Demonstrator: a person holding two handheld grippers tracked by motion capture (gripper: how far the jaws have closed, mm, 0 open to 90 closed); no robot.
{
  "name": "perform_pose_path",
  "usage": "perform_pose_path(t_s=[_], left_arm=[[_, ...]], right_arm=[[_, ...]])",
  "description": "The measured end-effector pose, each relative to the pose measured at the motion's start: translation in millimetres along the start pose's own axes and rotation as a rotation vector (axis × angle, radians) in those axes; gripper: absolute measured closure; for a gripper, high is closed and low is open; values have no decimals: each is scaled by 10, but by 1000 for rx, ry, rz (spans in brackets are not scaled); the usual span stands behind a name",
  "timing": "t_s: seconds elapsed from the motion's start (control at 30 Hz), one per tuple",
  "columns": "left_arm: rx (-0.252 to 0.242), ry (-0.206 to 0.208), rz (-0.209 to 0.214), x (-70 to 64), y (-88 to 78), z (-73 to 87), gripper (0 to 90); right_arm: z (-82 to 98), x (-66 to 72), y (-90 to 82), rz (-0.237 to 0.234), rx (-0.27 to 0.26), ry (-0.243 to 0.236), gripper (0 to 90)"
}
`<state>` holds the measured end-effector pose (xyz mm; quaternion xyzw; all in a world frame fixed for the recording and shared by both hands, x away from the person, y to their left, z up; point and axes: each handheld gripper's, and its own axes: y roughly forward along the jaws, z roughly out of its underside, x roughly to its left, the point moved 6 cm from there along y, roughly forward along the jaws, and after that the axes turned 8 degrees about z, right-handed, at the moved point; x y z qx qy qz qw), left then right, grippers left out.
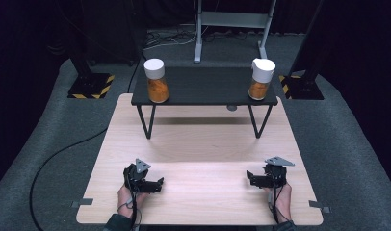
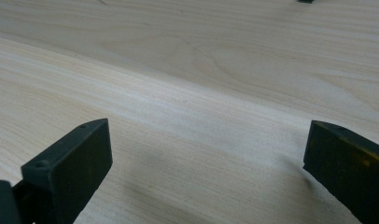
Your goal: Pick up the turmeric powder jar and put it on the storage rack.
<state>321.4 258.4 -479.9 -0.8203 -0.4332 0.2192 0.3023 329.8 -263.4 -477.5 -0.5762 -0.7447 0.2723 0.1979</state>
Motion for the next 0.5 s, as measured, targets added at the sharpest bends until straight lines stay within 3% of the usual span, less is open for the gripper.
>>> perform_pose_path(t_s=[0.23,0.5], left_arm=[[0,2,1,0,0,1,2],[-1,2,1,-1,0,1,1]], right_arm=[[7,34,-12,8,0,-24,0],[29,3,-25,-6,-16,-6,0]])
